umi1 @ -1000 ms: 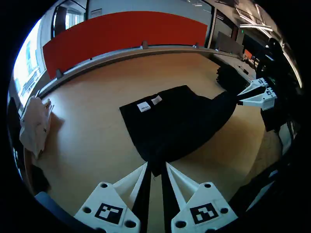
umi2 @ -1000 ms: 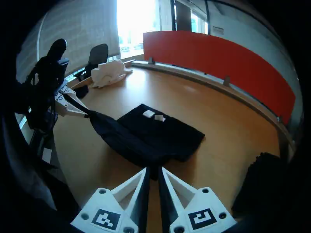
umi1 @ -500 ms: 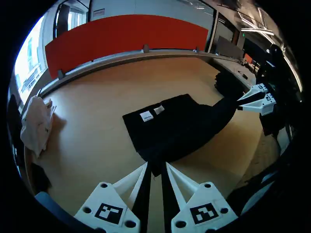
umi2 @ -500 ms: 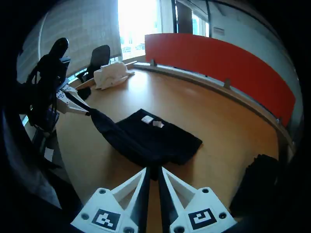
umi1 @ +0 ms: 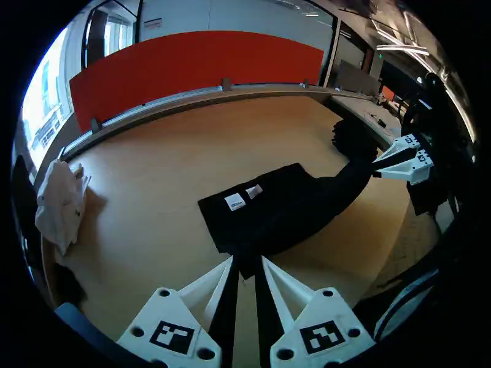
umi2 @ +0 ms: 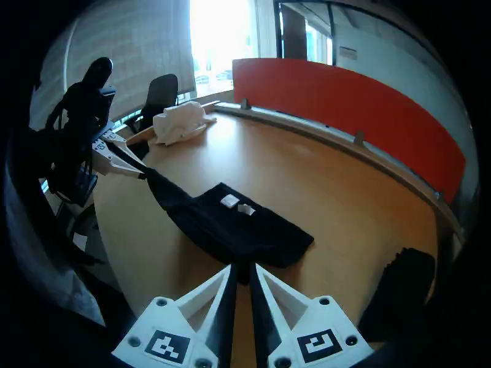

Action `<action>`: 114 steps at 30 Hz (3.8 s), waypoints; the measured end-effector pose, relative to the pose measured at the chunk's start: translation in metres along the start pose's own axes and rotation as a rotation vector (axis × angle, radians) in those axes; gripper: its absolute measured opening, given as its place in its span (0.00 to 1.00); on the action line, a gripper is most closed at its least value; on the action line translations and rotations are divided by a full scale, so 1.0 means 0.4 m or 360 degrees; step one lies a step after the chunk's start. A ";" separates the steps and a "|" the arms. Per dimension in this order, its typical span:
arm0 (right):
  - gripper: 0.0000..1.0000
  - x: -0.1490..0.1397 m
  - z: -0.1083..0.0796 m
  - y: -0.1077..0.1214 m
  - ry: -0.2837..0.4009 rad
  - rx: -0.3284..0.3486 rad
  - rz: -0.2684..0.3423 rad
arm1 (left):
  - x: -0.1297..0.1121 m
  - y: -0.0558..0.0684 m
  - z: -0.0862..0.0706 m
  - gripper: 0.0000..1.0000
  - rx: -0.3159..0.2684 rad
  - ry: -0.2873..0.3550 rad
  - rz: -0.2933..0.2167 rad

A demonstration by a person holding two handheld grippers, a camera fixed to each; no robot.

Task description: Fold towel

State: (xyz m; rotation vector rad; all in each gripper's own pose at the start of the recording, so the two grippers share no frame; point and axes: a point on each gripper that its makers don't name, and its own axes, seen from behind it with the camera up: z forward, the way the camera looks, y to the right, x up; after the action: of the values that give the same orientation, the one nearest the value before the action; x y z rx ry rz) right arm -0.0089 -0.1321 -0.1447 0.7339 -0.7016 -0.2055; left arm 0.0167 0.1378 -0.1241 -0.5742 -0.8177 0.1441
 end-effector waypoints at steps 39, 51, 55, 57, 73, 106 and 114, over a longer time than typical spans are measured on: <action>0.13 -0.026 0.022 0.029 -0.0077 0.0001 -0.0026 | -0.005 0.020 0.035 0.17 -0.0049 -0.0032 0.0027; 0.13 -0.060 0.075 0.060 -0.0148 -0.0012 0.0034 | -0.009 -0.008 0.103 0.17 -0.0027 -0.0060 0.0035; 0.13 -0.069 0.086 0.068 -0.0166 -0.0012 0.0040 | -0.010 -0.011 0.119 0.17 -0.0028 -0.0067 0.0029; 0.13 -0.073 0.091 0.072 -0.0173 -0.0013 0.0043 | -0.011 -0.012 0.126 0.17 -0.0029 -0.0072 0.0029; 0.13 -0.088 0.149 0.124 -0.0234 -0.0012 0.0068 | -0.006 -0.044 0.197 0.17 -0.0008 -0.0086 0.0043; 0.13 -0.121 0.274 0.196 -0.0322 -0.0073 0.0243 | -0.011 -0.101 0.336 0.17 0.0033 -0.0095 0.0047; 0.13 -0.127 0.289 0.202 -0.0331 -0.0098 0.0277 | -0.024 -0.108 0.354 0.21 0.0040 -0.0127 0.0034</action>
State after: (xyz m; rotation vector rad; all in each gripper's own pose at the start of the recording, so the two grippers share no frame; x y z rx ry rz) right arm -0.1279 -0.1150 -0.0552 0.5939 -0.9487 -0.1448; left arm -0.0963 0.1586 -0.0306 -0.5563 -0.8865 0.1974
